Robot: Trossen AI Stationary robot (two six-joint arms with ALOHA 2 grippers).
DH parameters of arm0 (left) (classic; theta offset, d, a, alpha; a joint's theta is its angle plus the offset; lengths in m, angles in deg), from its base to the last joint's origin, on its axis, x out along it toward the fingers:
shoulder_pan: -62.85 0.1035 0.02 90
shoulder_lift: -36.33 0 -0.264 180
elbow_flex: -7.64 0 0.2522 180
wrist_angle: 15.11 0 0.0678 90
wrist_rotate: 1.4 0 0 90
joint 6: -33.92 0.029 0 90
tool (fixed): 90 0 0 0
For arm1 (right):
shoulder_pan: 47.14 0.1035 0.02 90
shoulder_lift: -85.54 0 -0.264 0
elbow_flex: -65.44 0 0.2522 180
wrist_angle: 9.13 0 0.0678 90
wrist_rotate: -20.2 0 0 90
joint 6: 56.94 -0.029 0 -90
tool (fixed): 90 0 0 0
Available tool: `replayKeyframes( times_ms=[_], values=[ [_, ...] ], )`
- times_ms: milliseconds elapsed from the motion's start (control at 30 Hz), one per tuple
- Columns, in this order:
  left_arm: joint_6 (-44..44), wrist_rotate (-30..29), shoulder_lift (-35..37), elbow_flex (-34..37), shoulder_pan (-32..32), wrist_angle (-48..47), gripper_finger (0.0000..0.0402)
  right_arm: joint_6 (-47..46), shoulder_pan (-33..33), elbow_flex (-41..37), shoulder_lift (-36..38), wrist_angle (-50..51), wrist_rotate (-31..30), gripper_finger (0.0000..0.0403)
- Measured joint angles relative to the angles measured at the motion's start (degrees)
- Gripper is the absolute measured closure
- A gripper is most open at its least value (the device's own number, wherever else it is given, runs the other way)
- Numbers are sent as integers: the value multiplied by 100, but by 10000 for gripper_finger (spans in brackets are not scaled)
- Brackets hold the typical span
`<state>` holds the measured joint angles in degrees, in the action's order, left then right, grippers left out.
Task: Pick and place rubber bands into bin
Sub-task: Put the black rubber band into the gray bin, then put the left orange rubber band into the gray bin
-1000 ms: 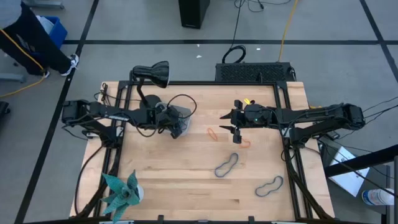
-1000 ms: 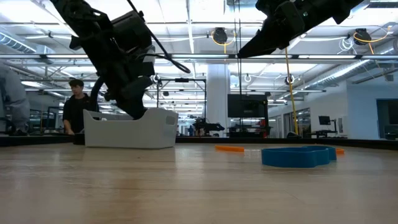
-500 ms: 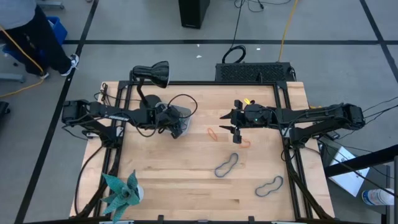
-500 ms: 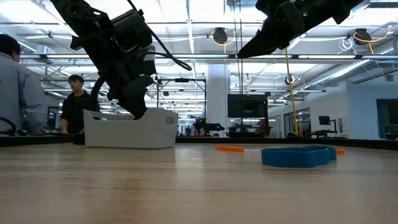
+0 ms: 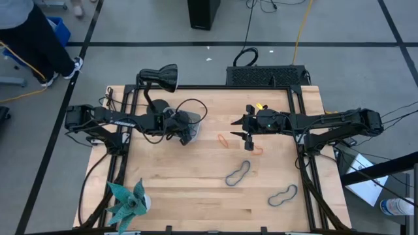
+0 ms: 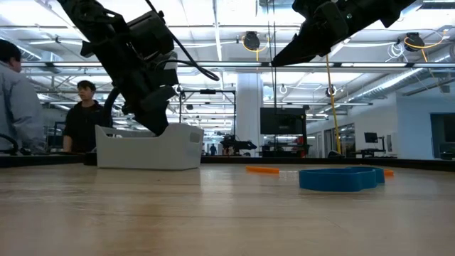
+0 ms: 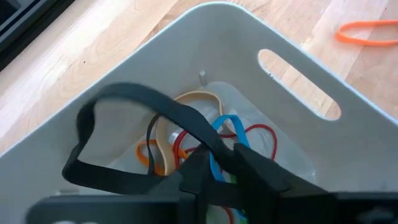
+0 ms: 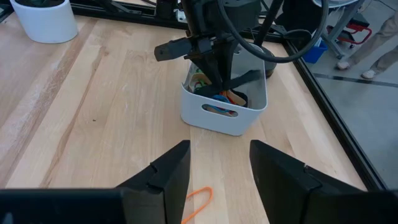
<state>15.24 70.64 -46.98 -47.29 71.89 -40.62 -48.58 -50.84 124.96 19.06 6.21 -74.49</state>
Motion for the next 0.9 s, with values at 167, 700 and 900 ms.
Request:
replayKeyframes(
  times_ms=[167,700,900],
  values=[
    [-100,-3,0,0,0,0,255,0,0,0,0,0,0,243],
    [335,0,556,2,-4,-163,210,-2,0,0,0,2,2,241],
    [333,0,1162,2,-7,-195,210,38,2,0,0,4,28,241]
  ],
)
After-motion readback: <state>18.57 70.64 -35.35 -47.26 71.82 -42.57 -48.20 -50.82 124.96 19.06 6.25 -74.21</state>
